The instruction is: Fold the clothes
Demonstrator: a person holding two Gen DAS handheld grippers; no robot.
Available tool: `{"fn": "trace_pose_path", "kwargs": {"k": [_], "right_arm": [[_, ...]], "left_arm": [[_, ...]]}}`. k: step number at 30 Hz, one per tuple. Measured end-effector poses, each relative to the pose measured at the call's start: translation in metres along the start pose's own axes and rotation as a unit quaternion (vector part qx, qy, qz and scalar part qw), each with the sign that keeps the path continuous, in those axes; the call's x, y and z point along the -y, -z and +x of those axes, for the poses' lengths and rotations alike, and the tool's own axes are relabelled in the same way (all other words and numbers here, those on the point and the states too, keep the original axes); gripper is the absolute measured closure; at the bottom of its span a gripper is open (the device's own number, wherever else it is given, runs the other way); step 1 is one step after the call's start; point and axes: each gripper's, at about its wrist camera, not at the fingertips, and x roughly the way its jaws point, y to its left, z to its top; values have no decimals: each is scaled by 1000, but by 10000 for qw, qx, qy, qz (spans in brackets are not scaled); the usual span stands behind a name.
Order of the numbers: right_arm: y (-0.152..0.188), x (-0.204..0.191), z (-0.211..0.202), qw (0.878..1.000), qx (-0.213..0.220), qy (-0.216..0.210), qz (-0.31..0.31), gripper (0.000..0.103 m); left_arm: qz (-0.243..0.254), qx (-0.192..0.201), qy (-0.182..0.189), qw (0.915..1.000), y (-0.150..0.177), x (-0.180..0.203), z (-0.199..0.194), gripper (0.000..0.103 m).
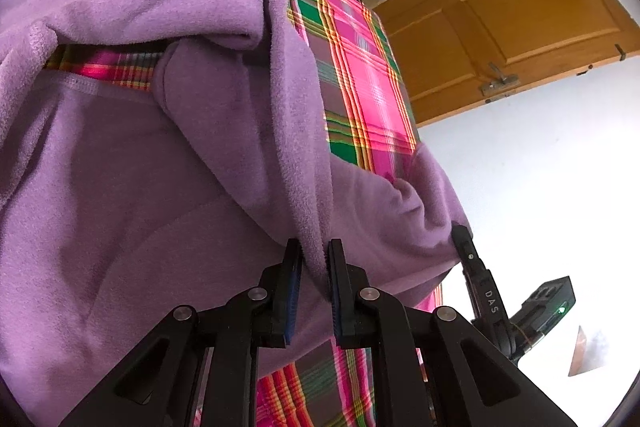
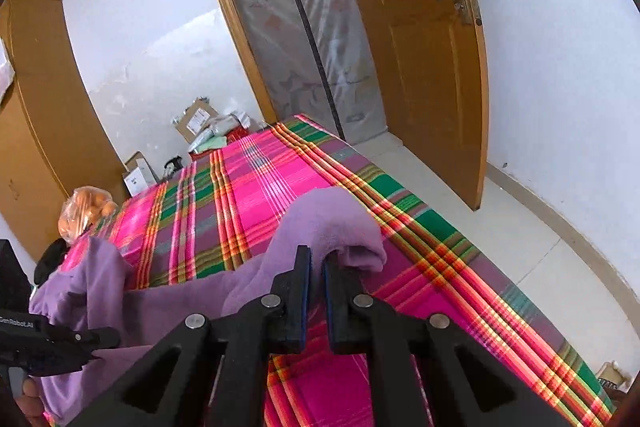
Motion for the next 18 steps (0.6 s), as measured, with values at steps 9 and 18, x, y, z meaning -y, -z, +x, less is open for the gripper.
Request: {"fn": "trace_pose_path", "kwargs": {"k": [9,18], "right_arm": [[5,-8,-12,9982,-183,361,-435,85],[13,-42,-48,9944,221,-48,-1032,59]], "left_arm": [[-9,-8,8,10000,3,-7,-14,91],[29,43,44,10000,-4,-5,-14,91]]}}
